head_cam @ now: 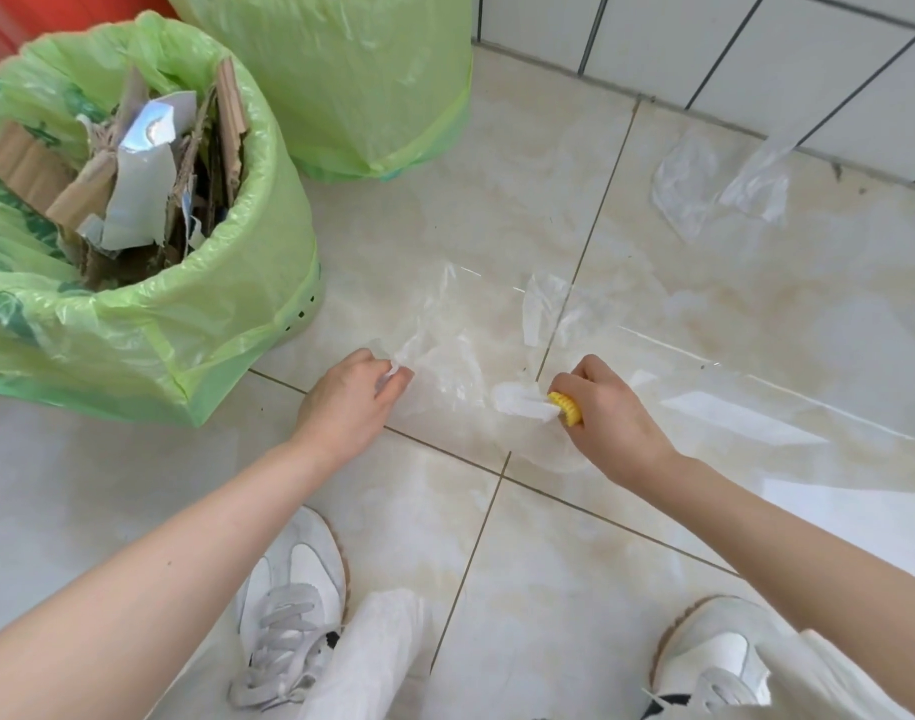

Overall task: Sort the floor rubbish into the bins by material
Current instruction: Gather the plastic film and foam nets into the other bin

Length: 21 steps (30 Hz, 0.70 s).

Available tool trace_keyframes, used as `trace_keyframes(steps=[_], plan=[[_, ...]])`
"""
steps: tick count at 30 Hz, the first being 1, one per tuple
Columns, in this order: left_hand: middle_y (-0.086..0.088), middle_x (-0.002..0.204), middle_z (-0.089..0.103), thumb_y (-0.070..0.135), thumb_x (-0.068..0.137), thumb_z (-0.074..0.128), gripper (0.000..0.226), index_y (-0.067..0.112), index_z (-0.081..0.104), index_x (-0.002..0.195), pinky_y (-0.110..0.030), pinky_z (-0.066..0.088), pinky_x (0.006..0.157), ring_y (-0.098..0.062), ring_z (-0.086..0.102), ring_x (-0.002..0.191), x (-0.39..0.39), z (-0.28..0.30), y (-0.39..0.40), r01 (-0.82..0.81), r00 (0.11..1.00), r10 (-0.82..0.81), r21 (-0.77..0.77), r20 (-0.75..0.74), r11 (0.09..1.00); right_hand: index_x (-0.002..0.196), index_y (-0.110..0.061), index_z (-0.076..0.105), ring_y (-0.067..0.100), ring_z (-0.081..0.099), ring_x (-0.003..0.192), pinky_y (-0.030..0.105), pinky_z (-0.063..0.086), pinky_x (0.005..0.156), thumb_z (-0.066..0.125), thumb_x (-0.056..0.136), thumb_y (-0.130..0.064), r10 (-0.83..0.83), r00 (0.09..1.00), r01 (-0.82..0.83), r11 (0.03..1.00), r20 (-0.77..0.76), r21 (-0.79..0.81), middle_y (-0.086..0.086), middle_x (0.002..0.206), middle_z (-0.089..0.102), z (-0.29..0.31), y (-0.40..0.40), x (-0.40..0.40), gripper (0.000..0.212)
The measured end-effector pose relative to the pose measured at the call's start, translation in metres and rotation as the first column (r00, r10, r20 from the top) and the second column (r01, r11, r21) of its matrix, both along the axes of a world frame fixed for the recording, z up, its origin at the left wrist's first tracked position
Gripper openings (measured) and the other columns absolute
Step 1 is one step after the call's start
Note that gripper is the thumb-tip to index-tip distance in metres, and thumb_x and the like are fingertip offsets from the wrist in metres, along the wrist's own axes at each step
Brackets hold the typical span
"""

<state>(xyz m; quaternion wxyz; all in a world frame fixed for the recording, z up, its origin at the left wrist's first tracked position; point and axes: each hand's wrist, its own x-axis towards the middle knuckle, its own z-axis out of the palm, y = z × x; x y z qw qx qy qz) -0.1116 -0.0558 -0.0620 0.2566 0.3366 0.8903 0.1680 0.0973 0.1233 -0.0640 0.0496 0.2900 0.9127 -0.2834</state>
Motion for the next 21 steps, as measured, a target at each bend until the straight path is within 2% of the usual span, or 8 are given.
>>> trace_keyframes(steps=[3,6,8,10,12,15,19,21], plan=[[0.0,0.069,0.04,0.038,0.094,0.048,0.042,0.017,0.044,0.058,-0.035,0.039,0.065,-0.032,0.05,0.071,0.003,0.004,0.008,-0.019,1.0,0.019,0.024,0.002,1.0,0.08,-0.008,0.06,0.027,0.044,0.069,0.03,0.036,0.063,0.053,0.082,-0.002,-0.013,0.999,0.013,1.0,-0.033,-0.005,0.005,0.084,0.041,0.006,0.002,-0.003,0.009],[-0.008,0.072,0.047,0.035,0.091,0.057,0.045,0.006,0.049,0.058,-0.032,0.036,0.066,-0.03,0.053,0.071,0.006,0.01,0.018,-0.092,0.996,0.09,0.088,0.03,0.992,0.061,-0.016,0.04,0.025,0.043,0.071,0.028,0.032,0.065,0.05,0.083,-0.01,-0.04,0.999,0.041,0.998,0.024,-0.045,0.004,0.084,0.042,0.014,0.009,-0.004,0.025],[-0.008,0.081,0.056,0.032,0.087,0.062,0.042,0.0,0.058,0.06,-0.03,0.039,0.07,-0.025,0.057,0.075,0.007,0.013,0.027,-0.132,0.991,0.127,0.122,0.05,0.984,0.057,-0.016,0.04,0.021,0.044,0.071,0.025,0.031,0.063,0.047,0.082,-0.023,-0.084,0.995,0.087,0.993,0.047,-0.073,0.004,0.083,0.042,0.02,0.019,-0.002,0.027],[-0.003,0.088,0.06,0.025,0.083,0.063,0.029,0.003,0.065,0.064,-0.026,0.039,0.071,-0.022,0.058,0.079,0.008,0.016,0.038,-0.174,0.984,0.166,0.136,0.065,0.975,0.058,-0.012,0.044,0.015,0.043,0.068,0.021,0.028,0.057,0.041,0.078,-0.033,-0.148,0.989,0.15,0.986,0.026,-0.073,0.003,0.081,0.042,0.027,0.032,0.001,0.029],[-0.001,0.086,0.06,0.016,0.079,0.059,0.022,0.001,0.06,0.062,-0.024,0.036,0.064,-0.022,0.056,0.076,0.008,0.02,0.051,-0.218,0.974,0.205,0.154,0.093,0.964,0.059,-0.01,0.045,0.011,0.042,0.066,0.017,0.027,0.056,0.04,0.076,-0.036,-0.219,0.976,0.218,0.975,-0.014,-0.051,0.002,0.08,0.041,0.032,0.046,0.004,0.031],[0.004,0.07,0.05,0.009,0.071,0.055,0.024,0.006,0.043,0.051,-0.014,0.029,0.05,-0.016,0.044,0.059,0.009,0.03,0.074,-0.236,0.969,0.209,0.23,0.135,0.944,0.057,-0.015,0.043,0.013,0.042,0.066,0.026,0.023,0.057,0.044,0.077,-0.045,-0.335,0.94,0.334,0.942,-0.066,-0.029,0.003,0.075,0.041,0.041,0.072,0.004,0.037],[0.006,0.066,0.043,-0.001,0.07,0.058,0.037,0.017,0.035,0.048,-0.014,0.031,0.052,-0.009,0.04,0.057,0.01,0.046,0.112,-0.2,0.976,0.151,0.363,0.158,0.91,0.062,-0.006,0.05,0.022,0.042,0.08,0.028,0.027,0.067,0.054,0.08,-0.048,-0.421,0.905,0.422,0.907,-0.062,0.006,0.006,0.07,0.043,0.049,0.109,-0.002,0.046],[0.005,0.065,0.038,-0.002,0.07,0.058,0.03,0.014,0.036,0.057,-0.019,0.027,0.05,-0.013,0.034,0.056,0.011,0.05,0.131,-0.171,0.979,0.111,0.395,0.171,0.903,0.062,-0.008,0.048,0.022,0.041,0.084,0.027,0.025,0.066,0.059,0.084,-0.042,-0.441,0.896,0.443,0.895,-0.058,0.042,0.005,0.07,0.042,0.046,0.127,-0.007,0.042]])
